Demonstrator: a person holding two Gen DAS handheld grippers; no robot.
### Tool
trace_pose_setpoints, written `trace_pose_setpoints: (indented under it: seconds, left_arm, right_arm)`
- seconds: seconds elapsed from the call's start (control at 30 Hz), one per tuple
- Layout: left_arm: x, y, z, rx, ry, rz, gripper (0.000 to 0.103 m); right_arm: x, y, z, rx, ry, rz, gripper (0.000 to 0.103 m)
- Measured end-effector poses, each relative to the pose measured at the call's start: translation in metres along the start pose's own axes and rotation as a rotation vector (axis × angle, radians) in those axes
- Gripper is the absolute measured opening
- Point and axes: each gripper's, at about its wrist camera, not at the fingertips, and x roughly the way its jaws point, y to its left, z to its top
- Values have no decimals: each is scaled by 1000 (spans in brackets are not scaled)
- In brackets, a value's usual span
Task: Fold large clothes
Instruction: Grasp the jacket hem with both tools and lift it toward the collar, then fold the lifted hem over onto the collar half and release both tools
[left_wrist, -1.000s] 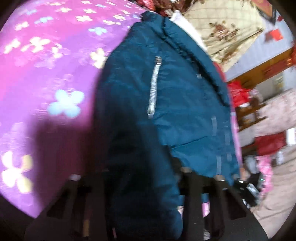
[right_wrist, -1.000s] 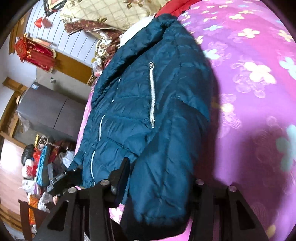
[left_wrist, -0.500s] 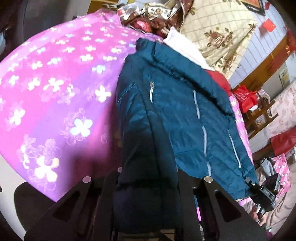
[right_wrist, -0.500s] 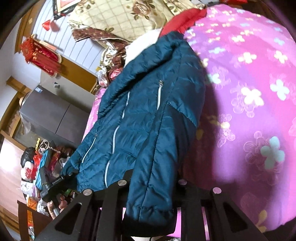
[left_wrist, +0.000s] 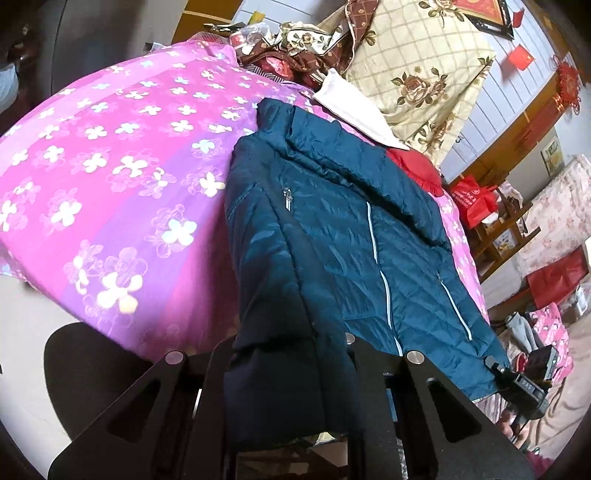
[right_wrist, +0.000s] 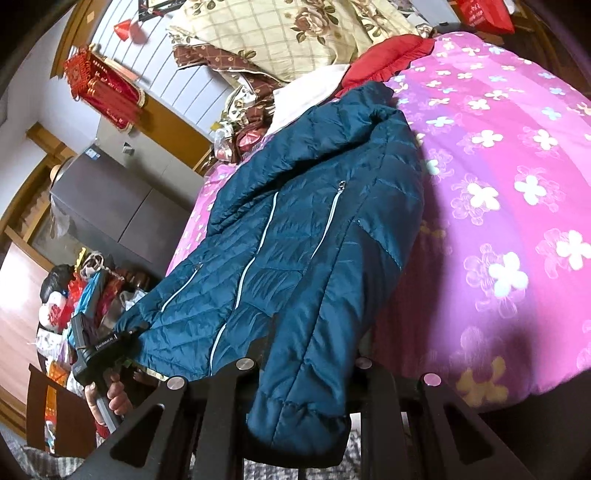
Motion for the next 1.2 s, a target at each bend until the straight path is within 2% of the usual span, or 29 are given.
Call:
trace_pose_setpoints:
  seconds: [0.2,0.37,0.63,0.9,1.03,1.2]
  left_arm:
    - [-12,-9,-4,50,-46,43,11]
    - [-8,-14,-2,77,-49,79,11]
    - [-15,-28,13,126,-109,97,12]
    - [-10,-55,46,210,-185,140,12]
    - [3,-69,71,255,-220,182,12]
    - [28,-80,115,259,-249,244,12]
  right_arm:
    - [-7,10,0,-38,-9,-11,18]
    - [-4,11,9,-50,-12,-10,18]
    - [-10,31,37,-110,-64,-5,18]
    - [-5,63,80,-201,-137,-57,18]
    - [5,76,106,-232,-175,-103,18]
    - [21,87,146,-238,-221,-138,18]
